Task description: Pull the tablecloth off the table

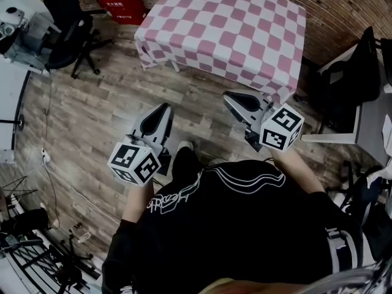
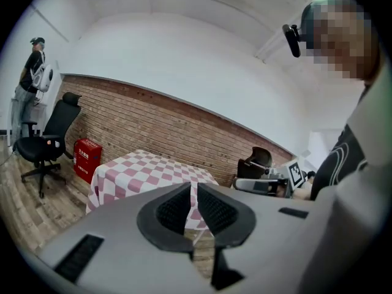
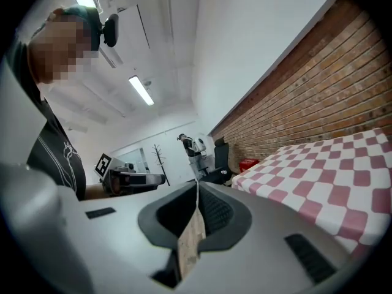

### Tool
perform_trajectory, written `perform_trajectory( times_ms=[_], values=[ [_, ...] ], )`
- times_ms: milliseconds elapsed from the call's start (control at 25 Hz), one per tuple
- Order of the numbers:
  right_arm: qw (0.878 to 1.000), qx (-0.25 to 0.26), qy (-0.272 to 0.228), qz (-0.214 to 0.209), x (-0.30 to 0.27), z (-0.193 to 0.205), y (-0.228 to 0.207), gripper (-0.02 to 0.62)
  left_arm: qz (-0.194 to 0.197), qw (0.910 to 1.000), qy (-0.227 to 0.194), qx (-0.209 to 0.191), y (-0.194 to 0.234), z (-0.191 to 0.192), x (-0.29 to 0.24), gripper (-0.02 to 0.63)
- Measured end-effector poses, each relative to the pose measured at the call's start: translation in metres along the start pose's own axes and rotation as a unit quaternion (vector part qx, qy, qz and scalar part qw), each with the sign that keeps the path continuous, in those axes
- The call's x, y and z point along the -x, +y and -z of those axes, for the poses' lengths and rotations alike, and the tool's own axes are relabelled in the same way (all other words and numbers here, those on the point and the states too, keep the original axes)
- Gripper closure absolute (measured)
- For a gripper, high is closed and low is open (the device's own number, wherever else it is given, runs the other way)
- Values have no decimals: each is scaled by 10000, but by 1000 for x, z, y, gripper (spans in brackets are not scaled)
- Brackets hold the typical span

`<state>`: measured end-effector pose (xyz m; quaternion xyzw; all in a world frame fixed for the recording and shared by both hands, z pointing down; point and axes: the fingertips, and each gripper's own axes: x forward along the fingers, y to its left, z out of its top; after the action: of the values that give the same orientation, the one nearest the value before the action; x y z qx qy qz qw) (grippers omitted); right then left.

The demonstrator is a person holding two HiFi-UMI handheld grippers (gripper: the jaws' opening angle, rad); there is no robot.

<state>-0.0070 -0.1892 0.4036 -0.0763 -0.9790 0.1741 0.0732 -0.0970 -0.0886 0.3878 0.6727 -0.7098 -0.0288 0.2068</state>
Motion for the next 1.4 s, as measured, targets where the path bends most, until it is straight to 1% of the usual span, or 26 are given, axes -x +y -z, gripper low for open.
perform_trajectory(
  times_ms=[80, 160, 240, 360, 440, 560, 680, 720, 840, 960, 1080, 1200, 1240, 1320, 1400],
  values=[
    [9996, -80, -27, 275, -5, -2, -18, 597, 117, 9999, 103, -18, 16, -4, -15, 591],
    [9978, -207, -90, 631, -9, -4, -38, 597, 335, 9992, 223, 51, 32, -8, -33, 586],
    [9939, -332, -212, 1033, -11, -8, -57, 597, 621, 9974, 349, 111, 46, -16, -53, 575],
    [9862, -432, -357, 1560, -16, -15, -79, 597, 907, 9945, 513, 28, 71, -28, -74, 541],
    [9796, -492, -415, 1903, -17, -18, -91, 596, 1020, 9930, 596, -11, 90, -34, -85, 526],
    [9661, -557, -508, 2468, -14, -18, -106, 595, 1165, 9905, 724, -84, 121, -40, -100, 508],
    [9526, -605, -545, 2931, -10, -11, -116, 590, 1254, 9882, 850, -221, 150, -41, -112, 452],
    [9482, -606, -543, 3072, -9, -8, -118, 585, 1273, 9876, 881, -265, 159, -40, -115, 445],
    [9346, -678, -582, 3443, -1, 2, -122, 576, 1273, 9867, 939, -370, 184, -37, -125, 425],
    [9192, -807, -582, 3810, 11, 15, -127, 520, 1197, 9874, 965, -365, 211, -33, -135, 399],
    [9027, -879, -540, 4177, 28, 31, -133, 500, 1055, 9882, 1046, -361, 239, -24, -144, 383],
    [8897, -976, -478, 4434, 46, 49, -146, 459, 895, 9891, 1086, -438, 267, -14, -155, 362],
    [8859, -1004, -453, 4507, 53, 54, -151, 456, 830, 9894, 1097, -462, 276, -12, -159, 357],
    [8766, -1030, -378, 4686, 68, 65, -162, 444, 632, 9907, 1100, -500, 293, -6, -170, 344],
    [8647, -1044, -271, 4906, 87, 75, -174, 432, 372, 9919, 1096, -526, 310, 1, -180, 339]
  ],
)
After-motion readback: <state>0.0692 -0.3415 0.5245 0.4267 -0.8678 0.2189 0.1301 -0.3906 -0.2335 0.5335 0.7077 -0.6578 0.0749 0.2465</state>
